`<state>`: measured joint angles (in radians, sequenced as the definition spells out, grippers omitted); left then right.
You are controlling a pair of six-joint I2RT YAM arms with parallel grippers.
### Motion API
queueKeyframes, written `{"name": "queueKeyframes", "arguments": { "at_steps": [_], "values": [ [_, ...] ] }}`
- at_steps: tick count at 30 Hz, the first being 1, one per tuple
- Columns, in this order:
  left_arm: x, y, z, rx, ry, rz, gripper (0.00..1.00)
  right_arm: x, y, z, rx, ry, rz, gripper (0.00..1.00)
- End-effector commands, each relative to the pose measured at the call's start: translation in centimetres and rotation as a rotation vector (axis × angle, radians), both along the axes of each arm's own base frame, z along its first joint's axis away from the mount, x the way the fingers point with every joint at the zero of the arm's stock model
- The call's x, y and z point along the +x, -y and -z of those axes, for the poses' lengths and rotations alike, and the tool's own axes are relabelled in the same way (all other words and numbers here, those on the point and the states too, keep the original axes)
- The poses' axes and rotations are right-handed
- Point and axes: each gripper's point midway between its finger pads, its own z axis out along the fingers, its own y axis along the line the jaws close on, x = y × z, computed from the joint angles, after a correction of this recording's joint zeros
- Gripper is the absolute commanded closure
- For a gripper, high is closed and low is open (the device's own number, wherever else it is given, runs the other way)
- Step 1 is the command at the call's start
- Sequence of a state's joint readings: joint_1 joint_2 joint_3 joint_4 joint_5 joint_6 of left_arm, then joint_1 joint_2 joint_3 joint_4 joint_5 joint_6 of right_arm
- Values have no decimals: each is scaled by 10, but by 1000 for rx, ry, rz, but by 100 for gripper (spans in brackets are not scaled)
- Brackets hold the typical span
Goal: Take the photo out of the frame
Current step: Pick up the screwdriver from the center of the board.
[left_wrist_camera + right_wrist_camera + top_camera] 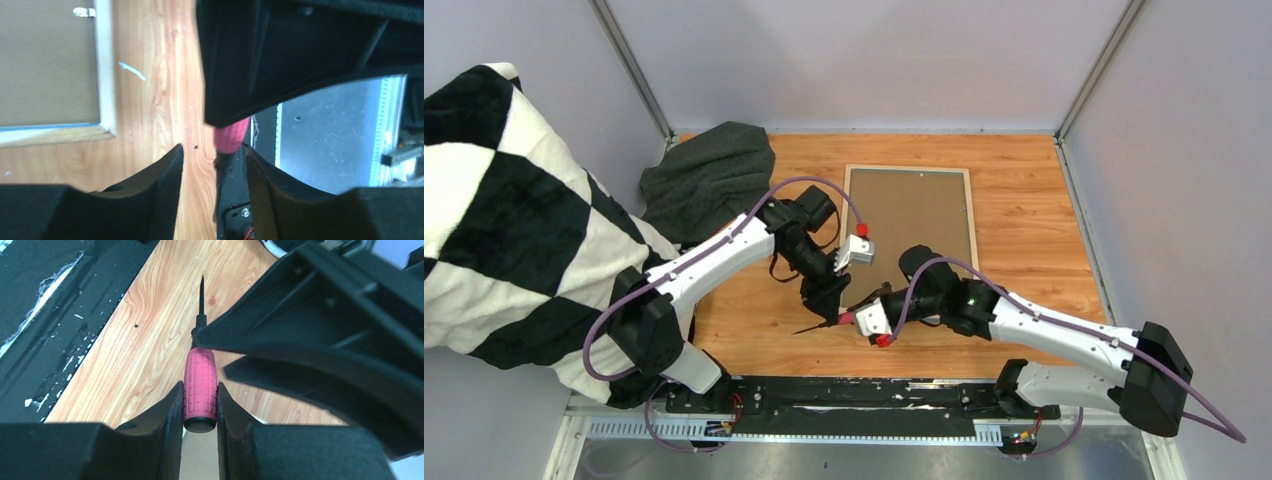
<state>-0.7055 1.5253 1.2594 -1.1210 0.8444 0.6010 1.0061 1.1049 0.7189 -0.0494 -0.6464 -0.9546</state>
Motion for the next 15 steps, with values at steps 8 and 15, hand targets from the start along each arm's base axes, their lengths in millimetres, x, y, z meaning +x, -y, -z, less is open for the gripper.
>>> {"name": "queueKeyframes", "arguments": {
  "at_steps": [8,15],
  "values": [
    [44,-44,-81,-133,388,-173,21,14,26,-41,36,-75,134,100],
    [41,-59,-92,-147,478,-205,21,45,61,-62,25,-142,383,100]
  ]
}}
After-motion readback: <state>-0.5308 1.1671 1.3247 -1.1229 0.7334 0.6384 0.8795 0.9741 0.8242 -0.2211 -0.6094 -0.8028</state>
